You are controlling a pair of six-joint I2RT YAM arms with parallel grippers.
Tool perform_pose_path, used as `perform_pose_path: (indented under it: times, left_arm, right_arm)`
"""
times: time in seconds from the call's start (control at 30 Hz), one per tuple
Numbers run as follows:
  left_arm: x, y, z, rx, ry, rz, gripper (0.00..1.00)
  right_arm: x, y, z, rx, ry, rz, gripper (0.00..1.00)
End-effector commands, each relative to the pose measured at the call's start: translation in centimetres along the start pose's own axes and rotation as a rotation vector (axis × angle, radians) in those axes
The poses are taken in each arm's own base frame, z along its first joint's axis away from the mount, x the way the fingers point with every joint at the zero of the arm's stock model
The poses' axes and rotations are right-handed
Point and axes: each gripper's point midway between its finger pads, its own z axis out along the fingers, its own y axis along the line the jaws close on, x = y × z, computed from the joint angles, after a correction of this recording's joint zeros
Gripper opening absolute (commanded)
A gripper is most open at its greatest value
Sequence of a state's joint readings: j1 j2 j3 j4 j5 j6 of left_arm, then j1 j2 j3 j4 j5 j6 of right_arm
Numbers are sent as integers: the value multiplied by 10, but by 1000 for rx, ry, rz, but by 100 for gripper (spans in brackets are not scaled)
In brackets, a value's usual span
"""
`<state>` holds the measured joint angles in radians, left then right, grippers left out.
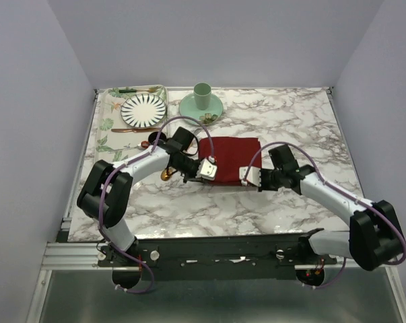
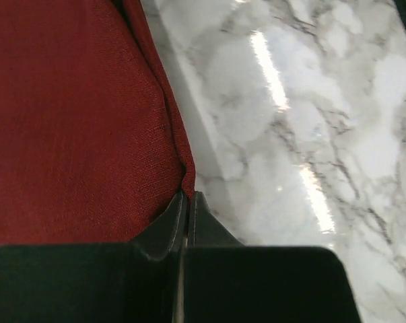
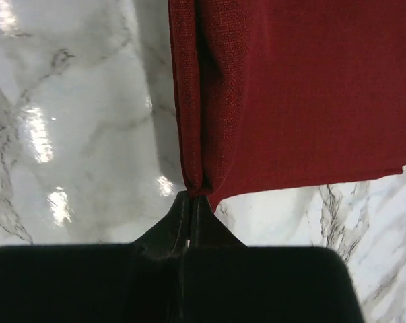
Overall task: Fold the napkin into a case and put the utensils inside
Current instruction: Turn over the upper triangle folded napkin at the center of the board, then smooth out the lower triangle-folded napkin at the center of the board.
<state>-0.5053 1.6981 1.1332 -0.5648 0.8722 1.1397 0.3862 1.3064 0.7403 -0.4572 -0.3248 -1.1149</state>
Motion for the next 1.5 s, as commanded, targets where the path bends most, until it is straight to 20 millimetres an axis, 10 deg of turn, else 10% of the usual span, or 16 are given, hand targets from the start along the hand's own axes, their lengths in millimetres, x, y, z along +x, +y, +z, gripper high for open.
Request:
perform_pose_path:
  times: [0.0,0.37,0.5,0.53,0.73,1.03,1.47]
  left_arm:
    - [3,-24,0,11,53,143,0]
    - [14,-84,17,175,137,241,0]
    - [4,-101,7,235,124,269,60]
    - [-10,-100,0,213,100,254,61]
    - [-50,-66,-29,55,22,3,58]
    - [-14,13,-32,-52,91,-368,35]
    - [11,-41,13,34,284,-307,40]
  right_arm:
    - [-3,11,0,97,-9,-211,1]
    - [-5,48,17,32,5,-313,2]
    - [-12,58,0,-8,-10,-325,59]
    - [-18,62,-12,-15,-33,-315,73]
    - [-42,50,-54,16,-52,-114,71]
    - [-54,18,-43,-146,7,453,49]
    - [-25,60,-15,-435,207,860,48]
